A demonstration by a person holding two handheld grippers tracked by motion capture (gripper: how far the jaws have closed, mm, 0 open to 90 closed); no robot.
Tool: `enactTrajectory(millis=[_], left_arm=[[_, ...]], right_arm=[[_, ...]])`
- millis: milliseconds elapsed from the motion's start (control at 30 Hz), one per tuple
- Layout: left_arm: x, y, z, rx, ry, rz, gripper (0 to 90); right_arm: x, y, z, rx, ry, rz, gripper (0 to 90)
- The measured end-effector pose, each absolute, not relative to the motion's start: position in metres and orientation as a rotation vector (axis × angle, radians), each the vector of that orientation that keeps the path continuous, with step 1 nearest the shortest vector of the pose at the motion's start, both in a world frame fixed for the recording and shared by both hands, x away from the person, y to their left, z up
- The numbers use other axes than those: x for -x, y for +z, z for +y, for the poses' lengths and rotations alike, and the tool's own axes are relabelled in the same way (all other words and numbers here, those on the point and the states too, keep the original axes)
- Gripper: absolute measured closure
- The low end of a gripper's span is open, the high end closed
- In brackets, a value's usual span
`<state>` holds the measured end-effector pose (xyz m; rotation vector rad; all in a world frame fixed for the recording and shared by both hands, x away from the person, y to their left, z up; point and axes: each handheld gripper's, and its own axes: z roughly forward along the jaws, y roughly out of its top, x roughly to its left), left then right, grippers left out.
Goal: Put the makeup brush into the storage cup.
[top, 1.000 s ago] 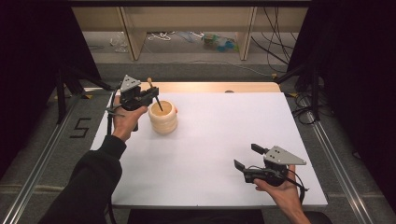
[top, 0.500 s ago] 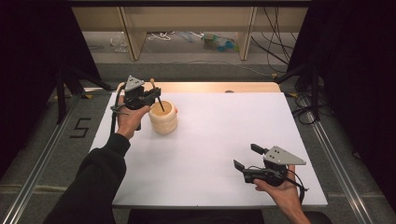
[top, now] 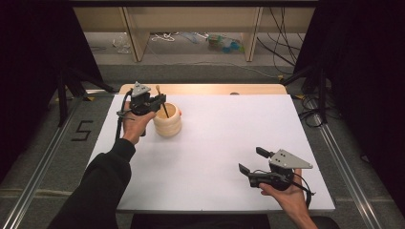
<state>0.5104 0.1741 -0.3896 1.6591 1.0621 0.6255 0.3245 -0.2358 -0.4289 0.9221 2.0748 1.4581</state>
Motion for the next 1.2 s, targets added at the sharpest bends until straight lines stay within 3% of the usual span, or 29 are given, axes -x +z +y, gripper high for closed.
enactTrajectory(millis=[500, 600, 733, 833, 1200], left_arm=[[-0.512, -0.401, 0.173, -1.686, 0.588, 1.074, 81.9], [-0.512, -0.403, 0.172, -1.712, 0.591, 1.095, 73.7], [-0.511, -0.4, 0.172, -1.685, 0.608, 1.118, 45.6], [-0.508, -0.395, 0.176, -1.674, 0.639, 1.125, 36.4], [-0.493, -0.38, 0.184, -1.673, 0.642, 1.115, 30.0]], right_arm=[[-0.326, -0.429, -0.236, -0.897, 1.466, 2.063, 16.2], [-0.326, -0.43, -0.235, -0.893, 1.475, 2.061, 16.3], [-0.326, -0.43, -0.235, -0.896, 1.471, 2.065, 16.3], [-0.326, -0.43, -0.234, -0.893, 1.481, 2.063, 16.3], [-0.326, -0.43, -0.234, -0.894, 1.484, 2.057, 16.2]])
